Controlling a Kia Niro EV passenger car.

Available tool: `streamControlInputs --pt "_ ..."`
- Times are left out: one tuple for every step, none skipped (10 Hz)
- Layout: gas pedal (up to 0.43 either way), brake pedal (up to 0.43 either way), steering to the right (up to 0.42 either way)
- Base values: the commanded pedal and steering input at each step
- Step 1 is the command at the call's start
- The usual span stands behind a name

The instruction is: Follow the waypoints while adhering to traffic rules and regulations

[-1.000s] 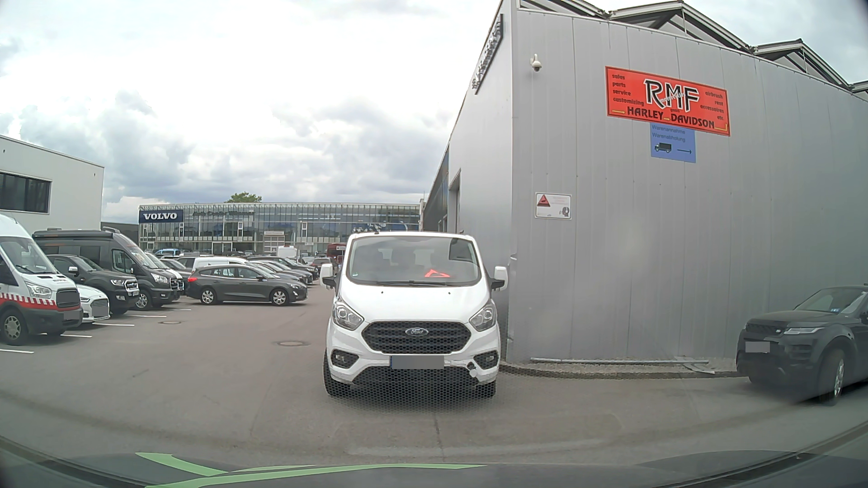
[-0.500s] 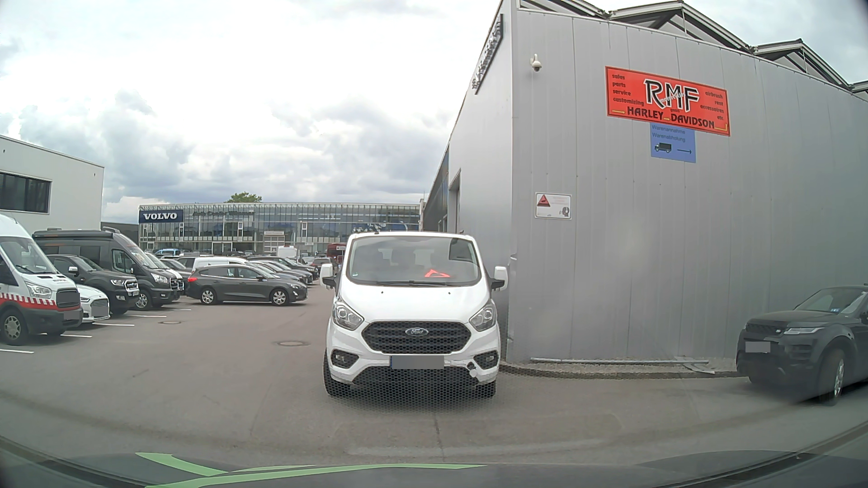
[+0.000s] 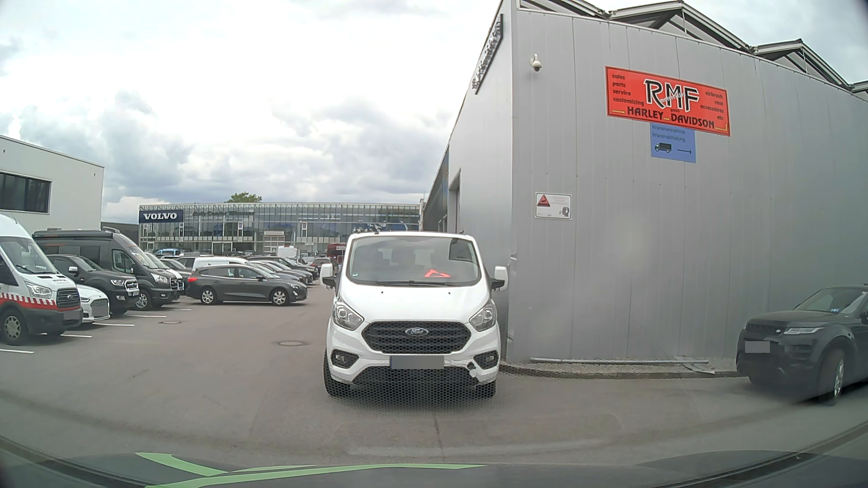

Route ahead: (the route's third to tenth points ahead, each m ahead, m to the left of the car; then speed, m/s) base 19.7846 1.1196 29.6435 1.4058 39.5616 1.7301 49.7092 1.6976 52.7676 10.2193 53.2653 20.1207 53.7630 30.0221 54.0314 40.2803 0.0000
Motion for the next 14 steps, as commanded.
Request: streamControlInputs --pt "0.0 0.463 0.006" --pt "0.0 0.457 0.005" --pt "0.0 0.463 0.006" --pt "0.0 0.463 0.006" --pt "0.0 0.457 0.005" --pt "0.0 0.463 0.006" --pt "0.0 0.457 0.006" --pt "0.0 0.457 0.005" --pt "0.0 0.457 0.006" --pt "0.0 0.457 0.005" --pt "0.0 0.463 0.006" --pt "0.0 0.457 0.006" --pt "0.0 0.463 0.006" --pt "0.0 0.463 0.006"
